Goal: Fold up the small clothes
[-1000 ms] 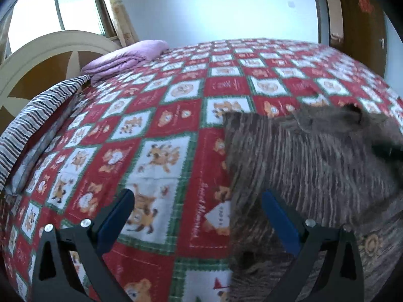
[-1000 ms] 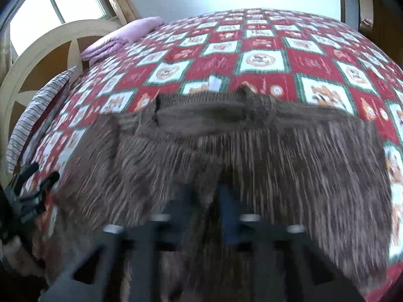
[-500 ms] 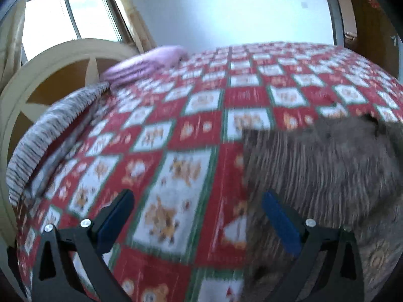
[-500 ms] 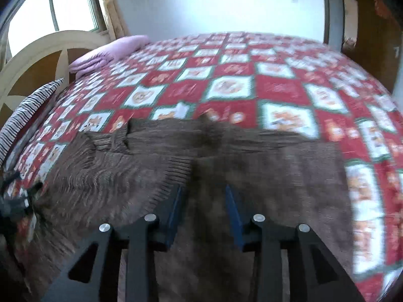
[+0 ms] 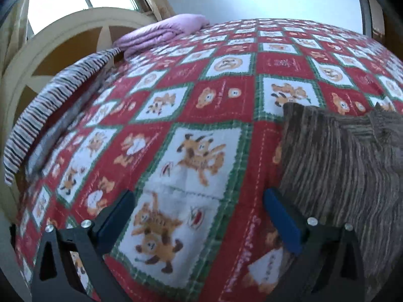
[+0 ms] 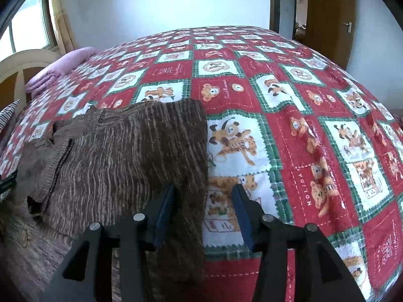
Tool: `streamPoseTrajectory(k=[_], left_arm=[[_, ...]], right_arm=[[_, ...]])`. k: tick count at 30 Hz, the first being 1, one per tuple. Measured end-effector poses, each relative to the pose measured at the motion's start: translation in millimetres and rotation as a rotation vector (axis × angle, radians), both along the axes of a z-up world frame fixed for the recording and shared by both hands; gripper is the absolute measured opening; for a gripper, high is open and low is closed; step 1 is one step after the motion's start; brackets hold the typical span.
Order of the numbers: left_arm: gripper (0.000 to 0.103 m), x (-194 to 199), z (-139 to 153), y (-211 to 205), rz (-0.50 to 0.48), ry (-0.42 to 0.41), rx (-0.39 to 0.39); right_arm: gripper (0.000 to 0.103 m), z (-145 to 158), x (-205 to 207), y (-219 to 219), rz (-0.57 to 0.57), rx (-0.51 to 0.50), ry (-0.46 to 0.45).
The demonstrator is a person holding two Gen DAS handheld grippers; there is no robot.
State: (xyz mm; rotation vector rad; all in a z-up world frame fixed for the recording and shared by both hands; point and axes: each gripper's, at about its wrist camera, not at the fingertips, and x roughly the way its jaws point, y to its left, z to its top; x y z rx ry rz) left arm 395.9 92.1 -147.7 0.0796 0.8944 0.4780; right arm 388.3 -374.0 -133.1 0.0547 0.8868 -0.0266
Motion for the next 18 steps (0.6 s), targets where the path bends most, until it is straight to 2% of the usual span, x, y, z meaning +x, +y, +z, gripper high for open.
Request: streamPoseTrajectory(k=[3, 5, 7, 9, 10, 11, 13, 15, 18], left_arm=[[0.103, -21, 13, -1, -0.017, -0.038, -0.028], [0.103, -41, 25, -5, -0.039, -0.107, -0.056], [0.103, -48, 29, -15, -0.068, -0.128, -0.041], [0.103, -44, 21, -32, -0.115, -0.09, 0.027], [0.103, -38, 8, -36, -0.099, -0.029, 0.067], [0.103, -36, 4, -32, -0.088, -0.01, 0.051], [0.103, -35, 3, -17, -0.071, -0.009, -0.03], [0.103, -38, 3, -12, -0.074, -0.015, -0.066], [0.103, -47, 6, -14, -0.093, -0.035, -0.077]], right_arm=[[0.05, 13, -16, 8, -0.022, -0.01, -0.043], [0.05, 17, -31, 17, 0.025, 0.036, -0.075], [0.05, 18, -42, 32, 0.104, 0.033, -0.079], [0.05, 9, -41, 43, 0.14, -0.032, -0.048], [0.049, 5, -38, 43, 0.126, -0.062, -0.028], [0.049, 1, -35, 39, 0.103, -0.06, -0.013], [0.05, -4, -32, 16, 0.047, 0.007, 0.007], [0.05, -7, -36, 1, 0.03, 0.087, 0.006], [0.051, -5, -48, 5, 0.037, 0.045, -0.01]])
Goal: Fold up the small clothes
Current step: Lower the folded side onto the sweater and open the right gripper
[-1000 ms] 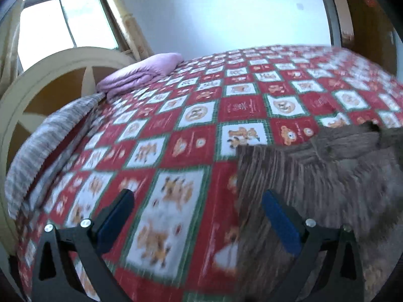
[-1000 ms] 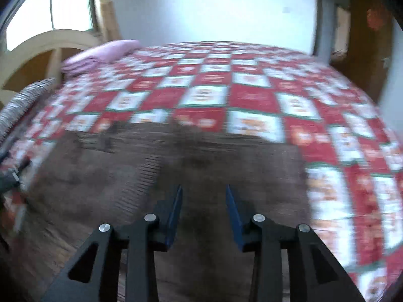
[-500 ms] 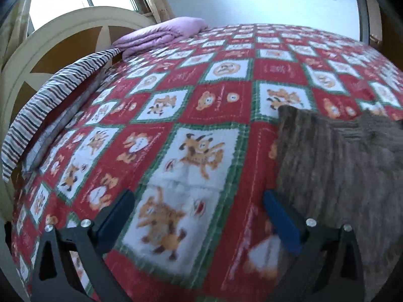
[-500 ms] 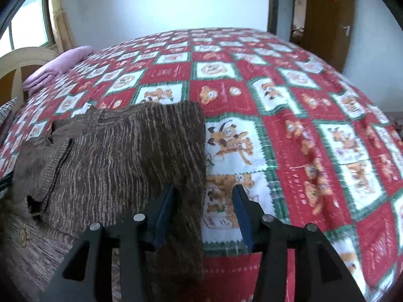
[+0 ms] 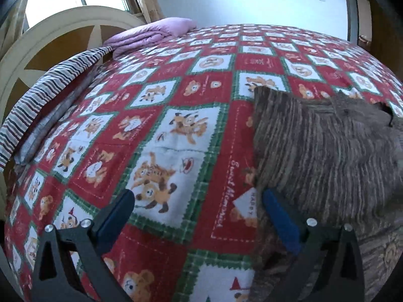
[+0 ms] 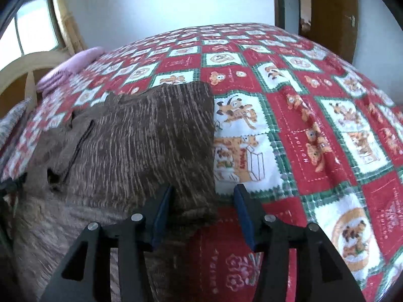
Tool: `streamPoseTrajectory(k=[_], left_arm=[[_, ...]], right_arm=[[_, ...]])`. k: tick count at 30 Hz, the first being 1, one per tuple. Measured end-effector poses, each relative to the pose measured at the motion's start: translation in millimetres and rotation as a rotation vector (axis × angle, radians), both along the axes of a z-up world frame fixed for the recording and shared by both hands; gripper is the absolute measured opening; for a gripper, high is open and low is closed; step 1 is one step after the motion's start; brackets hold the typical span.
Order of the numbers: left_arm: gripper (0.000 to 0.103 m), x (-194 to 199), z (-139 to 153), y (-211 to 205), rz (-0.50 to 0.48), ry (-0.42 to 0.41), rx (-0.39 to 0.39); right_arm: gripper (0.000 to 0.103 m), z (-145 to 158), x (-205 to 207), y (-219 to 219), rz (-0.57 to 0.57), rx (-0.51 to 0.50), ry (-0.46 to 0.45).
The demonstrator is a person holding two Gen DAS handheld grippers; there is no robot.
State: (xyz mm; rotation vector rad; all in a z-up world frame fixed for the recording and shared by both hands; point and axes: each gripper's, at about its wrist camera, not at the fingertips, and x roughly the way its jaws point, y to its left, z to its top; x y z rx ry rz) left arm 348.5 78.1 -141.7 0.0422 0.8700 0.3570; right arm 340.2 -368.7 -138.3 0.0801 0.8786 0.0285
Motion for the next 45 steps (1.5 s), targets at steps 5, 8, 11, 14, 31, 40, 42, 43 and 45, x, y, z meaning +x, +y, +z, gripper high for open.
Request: streamPoseTrajectory(k=[5, 8, 11, 14, 31, 40, 42, 43, 45], left_arm=[[0.103, -30, 6, 1, -0.05, -0.031, -0.069], [0.103, -45, 10, 3, -0.069, -0.063, -0.107], [0.103, -54, 9, 1, -0.085, -0.063, -0.11], [0.103, -63, 10, 0, -0.099, -0.067, -0.12], [0.103, -112, 2, -7, -0.171, -0.039, -0.129], [0.103, -167, -1, -13, -0.251, -0.041, -0.126], [0.103, -177, -1, -14, -0.266, -0.038, -0.12], [0.103, -183, -1, -16, -0.273, -0.037, -0.115], [0.103, -191, -1, -17, -0.289, -0.033, -0.115]], right_arm=[[0.054, 1, -24, -14, -0.052, 0.125, -0.021], [0.055, 0, -35, -20, -0.051, 0.176, -0.022], [0.056, -1, -47, -17, -0.03, 0.157, -0.024], [0.061, 0, -59, -7, -0.016, 0.11, -0.027], [0.077, -2, -116, 16, 0.033, 0.0, -0.017], [0.08, -4, -158, 23, 0.054, -0.02, 0.008], [0.08, -4, -169, 22, 0.059, -0.016, 0.012], [0.08, -4, -174, 23, 0.062, -0.014, 0.014], [0.08, -5, -183, 23, 0.064, -0.013, 0.016]])
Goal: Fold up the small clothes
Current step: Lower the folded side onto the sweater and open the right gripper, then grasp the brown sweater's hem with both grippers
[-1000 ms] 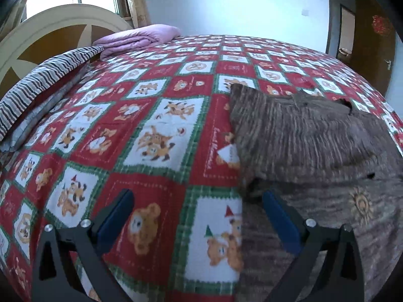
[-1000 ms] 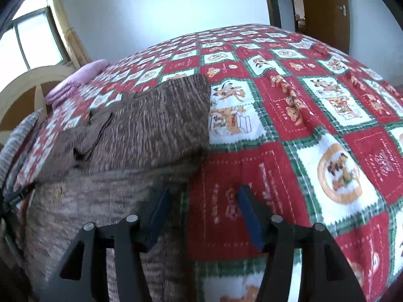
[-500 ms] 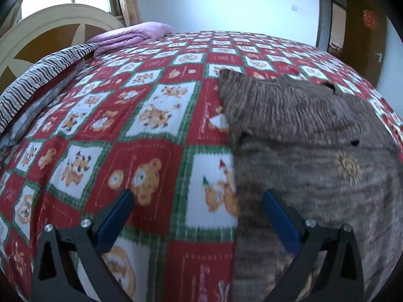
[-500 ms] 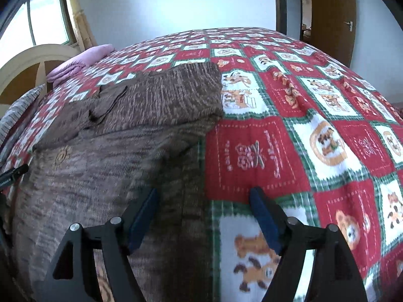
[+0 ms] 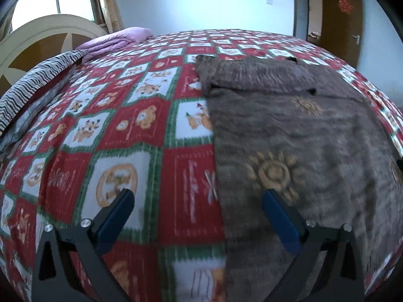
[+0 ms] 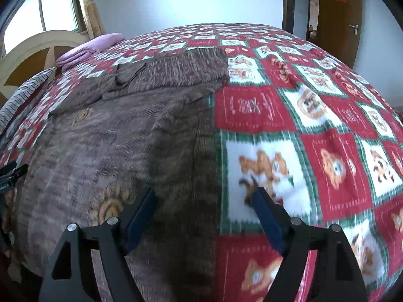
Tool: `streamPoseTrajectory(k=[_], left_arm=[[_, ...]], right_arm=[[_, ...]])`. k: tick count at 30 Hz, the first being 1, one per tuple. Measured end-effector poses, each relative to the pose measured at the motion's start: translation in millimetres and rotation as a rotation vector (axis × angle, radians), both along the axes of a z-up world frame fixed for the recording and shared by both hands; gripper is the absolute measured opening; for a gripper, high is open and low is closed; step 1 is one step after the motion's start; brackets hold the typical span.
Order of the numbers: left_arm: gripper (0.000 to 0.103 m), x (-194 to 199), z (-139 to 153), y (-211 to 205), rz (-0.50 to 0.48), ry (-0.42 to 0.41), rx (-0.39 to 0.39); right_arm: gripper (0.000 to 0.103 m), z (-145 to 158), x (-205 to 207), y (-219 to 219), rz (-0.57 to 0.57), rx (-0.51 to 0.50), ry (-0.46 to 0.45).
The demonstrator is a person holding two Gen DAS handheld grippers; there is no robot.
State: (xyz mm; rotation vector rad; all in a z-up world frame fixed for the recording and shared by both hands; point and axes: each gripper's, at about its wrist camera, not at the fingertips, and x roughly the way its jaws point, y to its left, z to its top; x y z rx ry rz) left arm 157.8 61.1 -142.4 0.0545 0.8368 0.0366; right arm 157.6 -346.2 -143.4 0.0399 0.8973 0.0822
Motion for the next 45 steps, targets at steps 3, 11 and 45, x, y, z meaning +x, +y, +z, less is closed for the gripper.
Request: streamPoseTrajectory(k=[3, 11, 45], left_arm=[[0.103, -12, -2, -1, -0.026, 0.016, -0.011], [0.098, -50, -6, 2, -0.084, 0.052, -0.066], [0.012, -91, -18, -6, -0.165, 0.147, -0.287]], right_arm=[[0.08, -1, -16, 2, 0.002, 0.0, 0.011], [0.08, -7, -52, 6, 0.012, -0.003, 0.048], [0.048, -19, -108, 9, 0.083, 0.068, 0.065]])
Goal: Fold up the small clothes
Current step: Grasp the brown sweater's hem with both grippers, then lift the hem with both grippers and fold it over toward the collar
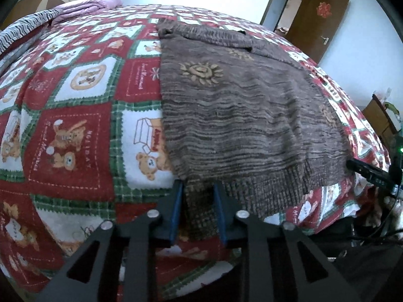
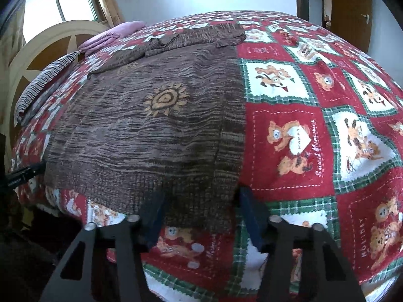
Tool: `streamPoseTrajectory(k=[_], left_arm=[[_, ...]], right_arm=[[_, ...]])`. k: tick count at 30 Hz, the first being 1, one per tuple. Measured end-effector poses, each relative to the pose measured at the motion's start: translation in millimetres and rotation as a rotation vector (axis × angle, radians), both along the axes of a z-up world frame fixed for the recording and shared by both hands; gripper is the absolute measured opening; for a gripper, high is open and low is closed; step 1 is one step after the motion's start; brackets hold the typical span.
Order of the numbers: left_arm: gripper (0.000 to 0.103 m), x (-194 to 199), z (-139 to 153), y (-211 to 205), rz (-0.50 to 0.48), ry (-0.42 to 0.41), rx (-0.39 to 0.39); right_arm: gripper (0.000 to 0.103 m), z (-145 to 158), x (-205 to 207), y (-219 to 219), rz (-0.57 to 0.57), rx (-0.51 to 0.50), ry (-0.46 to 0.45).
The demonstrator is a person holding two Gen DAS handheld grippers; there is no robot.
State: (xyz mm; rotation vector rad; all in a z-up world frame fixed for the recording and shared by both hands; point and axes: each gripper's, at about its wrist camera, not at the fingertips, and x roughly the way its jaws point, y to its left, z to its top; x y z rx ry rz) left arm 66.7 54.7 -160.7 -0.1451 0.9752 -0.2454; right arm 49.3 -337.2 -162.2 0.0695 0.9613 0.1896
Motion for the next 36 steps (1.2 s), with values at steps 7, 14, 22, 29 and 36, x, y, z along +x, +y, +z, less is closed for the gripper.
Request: streamPoseTrajectory(k=[7, 14, 22, 29, 36], left_arm=[[0.007, -11, 32, 19, -0.028, -0.087, -0.068], [0.007, -22, 35, 18, -0.053, -0.111, -0.071], [0.007, -19, 41, 31, -0.02, -0.117, -0.119], [0.007, -5, 54, 38, -0.012, -0.142, -0.146], [0.007, 34, 80, 40, 0.014, -0.218, -0.147]], right_arm=[[0.005, 22, -4, -13, 0.025, 0.112, -0.024], [0.004, 41, -29, -14, 0.094, 0.155, -0.045], [0.004, 63, -48, -56, 0.041, 0.424, -0.094], [0.004, 78, -33, -59, 0.043, 0.516, -0.116], [0.004, 114, 5, -51, 0.044, 0.47, -0.209]])
